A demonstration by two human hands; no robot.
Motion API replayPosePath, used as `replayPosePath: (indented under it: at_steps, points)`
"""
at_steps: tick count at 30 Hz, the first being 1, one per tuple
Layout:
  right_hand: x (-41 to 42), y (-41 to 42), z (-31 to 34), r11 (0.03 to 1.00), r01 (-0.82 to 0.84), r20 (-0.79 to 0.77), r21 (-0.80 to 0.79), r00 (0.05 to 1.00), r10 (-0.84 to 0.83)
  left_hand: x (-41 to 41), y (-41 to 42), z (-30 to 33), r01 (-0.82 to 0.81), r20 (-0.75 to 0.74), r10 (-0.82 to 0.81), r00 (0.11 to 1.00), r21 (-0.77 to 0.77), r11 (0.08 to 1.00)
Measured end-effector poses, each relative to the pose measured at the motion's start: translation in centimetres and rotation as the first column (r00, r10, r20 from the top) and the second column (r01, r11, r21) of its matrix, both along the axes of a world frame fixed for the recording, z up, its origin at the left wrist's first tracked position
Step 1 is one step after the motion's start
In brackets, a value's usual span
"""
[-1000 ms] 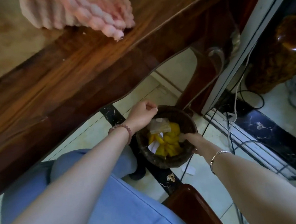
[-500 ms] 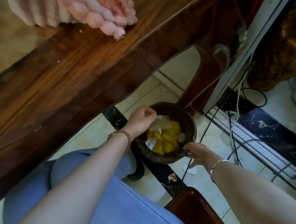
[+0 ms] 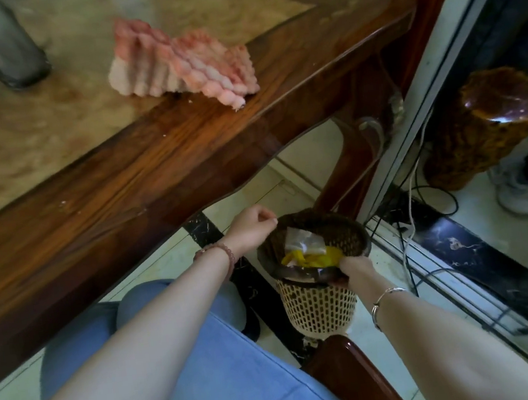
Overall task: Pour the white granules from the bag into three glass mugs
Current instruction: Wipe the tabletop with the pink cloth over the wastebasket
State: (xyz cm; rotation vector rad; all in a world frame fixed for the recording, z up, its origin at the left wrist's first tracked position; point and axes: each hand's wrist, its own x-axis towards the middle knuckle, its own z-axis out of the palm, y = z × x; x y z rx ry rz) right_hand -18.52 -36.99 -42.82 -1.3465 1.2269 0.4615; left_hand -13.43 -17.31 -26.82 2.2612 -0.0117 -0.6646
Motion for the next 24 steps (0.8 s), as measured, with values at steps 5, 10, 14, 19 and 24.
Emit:
replayPosePath:
  at_steps: [5, 10, 14, 19, 24]
  points:
    - [0.4, -0.5, 5.6, 1.000, -0.025, 0.159, -0.001, 0.987, 0.025, -1.9, 0.6, 1.6, -0.027, -0.062, 0.029, 0.998, 0.026, 0.999]
    - [-0.2, -1.2, 11.5, 0.994, -0.108, 0.270, -0.029, 0.956, 0.112, -4.3, 1.2, 3.2, -0.090, -0.079, 0.094, 0.992, 0.047, 0.995]
    - [-0.7, -2.2, 14.9, 0.986, -0.158, 0.307, -0.053, 0.937, 0.166, -5.4, 1.5, 4.6, -0.232, -0.061, 0.234, 0.970, 0.040, 0.972]
    - [-2.6, -3.5, 18.2, 0.989, -0.146, 0.374, 0.013, 0.918, 0.131, -7.5, 2.1, 6.5, -0.357, -0.199, 0.325, 0.925, -0.157, 0.921]
    - [-4.5, -2.7, 20.7, 0.985, -0.168, 0.411, 0.046, 0.902, 0.135, -9.8, 2.3, 7.4, -0.402, -0.313, 0.315, 0.896, -0.272, 0.874]
